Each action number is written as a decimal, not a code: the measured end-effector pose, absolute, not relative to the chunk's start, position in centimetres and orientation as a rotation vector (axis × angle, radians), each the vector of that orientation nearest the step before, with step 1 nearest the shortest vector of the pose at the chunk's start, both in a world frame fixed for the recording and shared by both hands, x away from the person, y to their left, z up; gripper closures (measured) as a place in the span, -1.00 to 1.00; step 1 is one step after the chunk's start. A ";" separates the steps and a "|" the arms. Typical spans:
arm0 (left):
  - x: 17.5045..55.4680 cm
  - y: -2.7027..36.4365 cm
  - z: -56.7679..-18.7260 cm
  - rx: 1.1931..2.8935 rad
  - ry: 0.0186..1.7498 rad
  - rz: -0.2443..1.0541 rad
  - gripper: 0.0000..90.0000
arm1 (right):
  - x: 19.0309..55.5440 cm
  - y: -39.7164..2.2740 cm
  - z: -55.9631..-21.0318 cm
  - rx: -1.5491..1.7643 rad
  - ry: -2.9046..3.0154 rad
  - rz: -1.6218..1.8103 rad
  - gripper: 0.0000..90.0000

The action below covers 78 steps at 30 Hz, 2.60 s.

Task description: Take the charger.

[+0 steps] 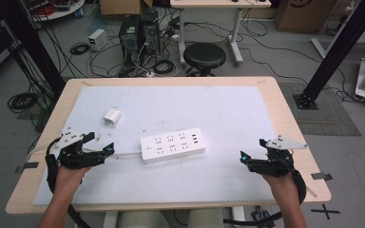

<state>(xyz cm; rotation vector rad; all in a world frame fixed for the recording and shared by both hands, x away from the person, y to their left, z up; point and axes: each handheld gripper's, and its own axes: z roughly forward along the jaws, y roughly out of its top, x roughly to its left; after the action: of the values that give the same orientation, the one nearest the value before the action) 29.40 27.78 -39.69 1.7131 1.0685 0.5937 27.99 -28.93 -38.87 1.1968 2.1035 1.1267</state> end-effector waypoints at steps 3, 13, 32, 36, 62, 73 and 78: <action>29.5 27.7 -39.6 1.709 1.071 0.593 -0.76 | 28.0 -28.9 -38.9 1.197 2.104 1.126 -0.66; 32.6 27.1 -37.4 1.717 1.119 0.594 -0.76 | 28.2 -28.8 -38.4 1.183 2.112 1.129 -0.66; 41.4 26.8 -37.3 1.825 1.120 0.657 -0.76 | 29.8 -28.3 -37.7 1.195 2.149 1.106 -0.66; 42.7 26.9 -38.2 1.843 1.168 0.660 -0.76 | 30.1 -28.4 -37.6 1.194 2.148 1.097 -0.66; 47.1 28.3 -44.4 1.919 1.423 0.588 -0.64 | 31.3 -27.7 -38.5 1.211 2.179 1.074 -0.66; 47.0 28.4 -44.6 1.964 1.406 0.594 -0.24 | 31.2 -27.9 -38.3 1.228 2.172 1.074 -0.66; 46.8 28.0 -44.4 1.990 1.385 0.602 -0.06 | 31.2 -27.9 -38.4 1.223 2.172 1.075 -0.66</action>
<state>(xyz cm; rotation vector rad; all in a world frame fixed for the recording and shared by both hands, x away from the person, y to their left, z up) 46.83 28.04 -44.38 1.9896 1.3853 0.6018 31.20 -27.95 -38.38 1.2230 2.1721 1.0753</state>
